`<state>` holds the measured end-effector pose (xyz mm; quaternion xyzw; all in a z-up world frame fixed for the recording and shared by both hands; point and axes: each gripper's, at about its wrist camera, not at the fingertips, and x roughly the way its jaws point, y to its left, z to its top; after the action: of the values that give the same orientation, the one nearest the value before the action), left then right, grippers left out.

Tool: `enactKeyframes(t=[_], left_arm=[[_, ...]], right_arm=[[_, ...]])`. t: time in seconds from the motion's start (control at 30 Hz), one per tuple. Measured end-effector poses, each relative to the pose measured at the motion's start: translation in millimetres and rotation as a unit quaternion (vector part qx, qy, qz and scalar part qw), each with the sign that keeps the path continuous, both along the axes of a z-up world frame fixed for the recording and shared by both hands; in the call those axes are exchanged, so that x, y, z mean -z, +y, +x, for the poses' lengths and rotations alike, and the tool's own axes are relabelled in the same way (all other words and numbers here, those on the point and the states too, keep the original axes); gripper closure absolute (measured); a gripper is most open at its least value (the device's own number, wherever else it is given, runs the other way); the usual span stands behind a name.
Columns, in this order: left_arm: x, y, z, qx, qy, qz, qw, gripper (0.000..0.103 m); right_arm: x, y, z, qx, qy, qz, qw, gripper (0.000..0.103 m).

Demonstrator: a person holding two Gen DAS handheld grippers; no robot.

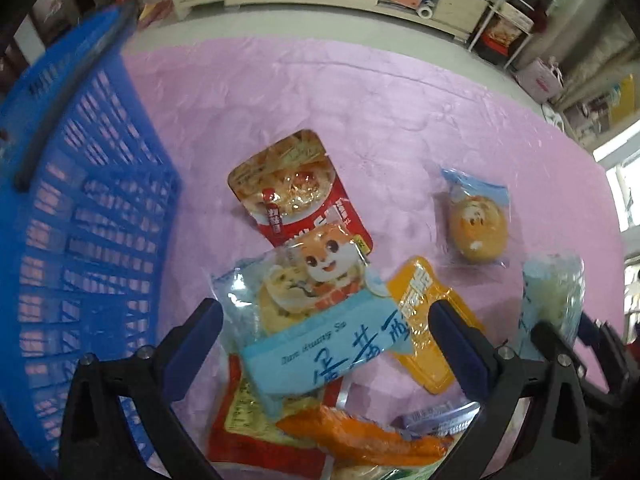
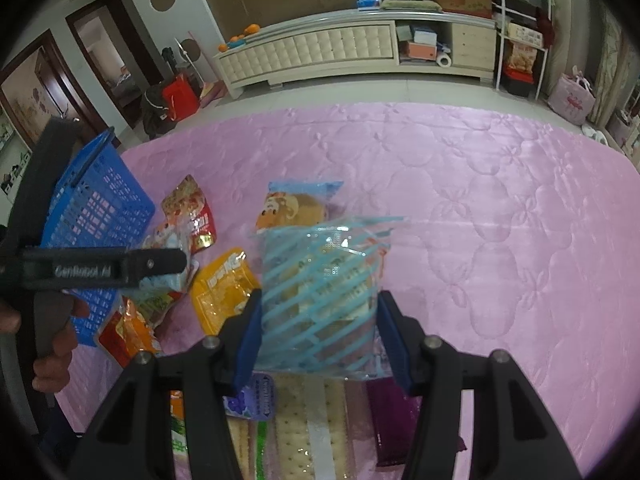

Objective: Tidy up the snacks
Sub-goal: 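Grasp the light-blue striped bread bag with the right gripper while the left gripper approaches the Dan Huang Su pack, then grasp the Dan Huang Su cake pack with the left gripper while the right gripper holds the bread bag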

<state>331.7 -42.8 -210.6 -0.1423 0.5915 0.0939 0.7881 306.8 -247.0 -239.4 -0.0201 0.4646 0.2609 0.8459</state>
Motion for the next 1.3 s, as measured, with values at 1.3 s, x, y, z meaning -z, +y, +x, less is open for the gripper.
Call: enactKeyframes(t=[1.3], left_arm=[[-68.8, -15.9, -72.6, 0.113, -0.073, -0.013, 0.9909, 0.039]], right_arm=[[-60.4, 7.8, -60.3, -0.003, -0.017, -0.005, 1.000, 0.044]])
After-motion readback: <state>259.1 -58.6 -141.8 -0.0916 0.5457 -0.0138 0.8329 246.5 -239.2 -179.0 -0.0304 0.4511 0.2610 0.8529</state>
